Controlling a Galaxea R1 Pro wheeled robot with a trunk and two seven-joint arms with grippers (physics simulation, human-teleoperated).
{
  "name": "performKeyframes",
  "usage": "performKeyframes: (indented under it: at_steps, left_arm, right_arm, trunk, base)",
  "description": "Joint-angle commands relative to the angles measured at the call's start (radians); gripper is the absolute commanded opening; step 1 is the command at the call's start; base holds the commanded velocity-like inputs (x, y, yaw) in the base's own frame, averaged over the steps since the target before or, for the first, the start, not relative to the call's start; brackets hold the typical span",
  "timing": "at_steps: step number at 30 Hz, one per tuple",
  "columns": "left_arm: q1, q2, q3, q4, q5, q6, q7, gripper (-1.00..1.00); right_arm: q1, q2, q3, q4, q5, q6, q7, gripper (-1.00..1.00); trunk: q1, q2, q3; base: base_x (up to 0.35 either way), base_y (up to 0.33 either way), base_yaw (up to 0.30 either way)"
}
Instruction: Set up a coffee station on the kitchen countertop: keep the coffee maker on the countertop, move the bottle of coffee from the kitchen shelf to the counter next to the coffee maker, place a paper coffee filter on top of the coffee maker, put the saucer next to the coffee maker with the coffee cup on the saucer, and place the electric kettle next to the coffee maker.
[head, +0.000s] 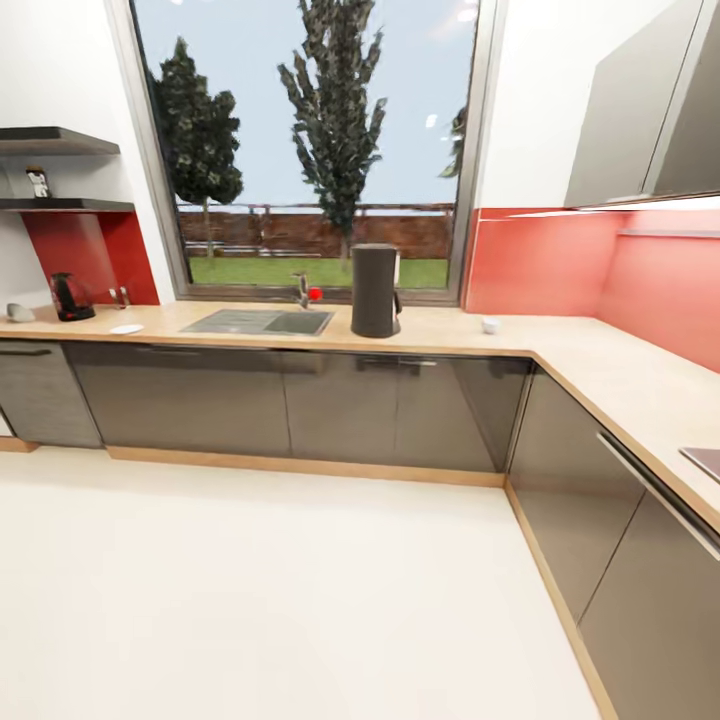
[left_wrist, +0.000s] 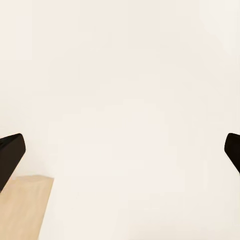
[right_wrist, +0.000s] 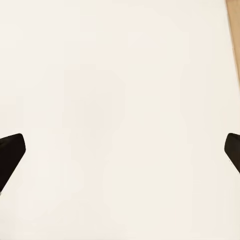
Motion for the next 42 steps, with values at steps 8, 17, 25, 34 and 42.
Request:
performKeyframes:
  at_steps: [8,17,25,34,42]
  left_arm:
    - [-0.001,0.0,0.001,0.001,0.003,-0.003,0.0,1.0]
    - [-0.001,0.0,0.002,0.001,0.005,-0.003,0.0,1.0]
    - [-0.001,0.0,0.002,0.001,0.005,-0.003,0.0,1.0]
    - [-0.001,0.001,0.002,0.001,0.005,-0.003,0.0,1.0]
    - [-0.001,0.001,0.002,0.001,0.005,-0.003,0.0,1.0]
  right_arm:
    - [-0.001,0.0,-0.001,0.002,0.004,-0.003,0.0,1.0]
    - [-0.001,0.002,-0.001,0.002,0.005,-0.003,0.0,1.0]
    - [-0.001,0.002,-0.001,0.002,0.005,-0.003,0.0,1.0]
    - [-0.001,0.002,-0.001,0.002,0.005,-0.003,0.0,1.0]
    - [-0.001,0.002,-0.001,0.002,0.005,-0.003,0.0,1.0]
  trunk:
    - [0.001,0.0,-0.001]
    - [0.001,0.0,-0.001]
    - [0.001,0.0,-0.001]
    - [0.001,0.0,-0.001]
    - [0.001,0.0,-0.001]
  base:
    - [0.339,-0.001,0.093]
    - [0.339,0.0,0.227]
    - [0.339,0.0,0.273]
    - [0.339,0.006,0.275]
    - [0.339,0.069,0.275]
